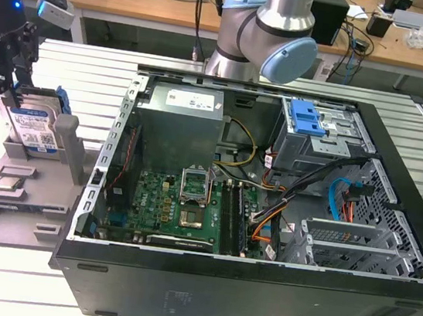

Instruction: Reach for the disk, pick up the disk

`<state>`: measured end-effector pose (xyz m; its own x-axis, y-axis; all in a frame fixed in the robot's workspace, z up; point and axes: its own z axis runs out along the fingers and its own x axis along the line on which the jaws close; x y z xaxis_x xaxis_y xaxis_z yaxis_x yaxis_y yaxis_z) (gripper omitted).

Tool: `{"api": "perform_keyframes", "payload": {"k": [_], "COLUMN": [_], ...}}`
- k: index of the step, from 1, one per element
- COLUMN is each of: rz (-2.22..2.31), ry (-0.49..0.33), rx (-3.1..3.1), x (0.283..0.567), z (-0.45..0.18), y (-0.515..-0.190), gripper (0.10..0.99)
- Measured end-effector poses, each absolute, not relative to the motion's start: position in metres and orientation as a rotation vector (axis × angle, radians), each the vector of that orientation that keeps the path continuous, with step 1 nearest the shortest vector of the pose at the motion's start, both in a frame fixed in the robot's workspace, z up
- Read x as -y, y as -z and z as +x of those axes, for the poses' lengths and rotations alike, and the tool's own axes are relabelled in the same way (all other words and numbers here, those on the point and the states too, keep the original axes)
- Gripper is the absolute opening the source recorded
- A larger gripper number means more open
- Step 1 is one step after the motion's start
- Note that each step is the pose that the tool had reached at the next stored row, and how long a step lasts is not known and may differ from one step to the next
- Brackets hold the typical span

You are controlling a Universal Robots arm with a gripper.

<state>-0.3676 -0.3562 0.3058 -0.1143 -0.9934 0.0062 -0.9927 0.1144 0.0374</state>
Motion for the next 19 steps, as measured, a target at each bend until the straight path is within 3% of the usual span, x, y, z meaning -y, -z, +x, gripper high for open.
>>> {"api": "perform_keyframes", "payload": {"k": [19], "rz": [2.071], "ry": [0.037], "rx": [2.323], "x": [0.356], "z": [-0.368], "y": [-0.287], "gripper": [0.482]}}
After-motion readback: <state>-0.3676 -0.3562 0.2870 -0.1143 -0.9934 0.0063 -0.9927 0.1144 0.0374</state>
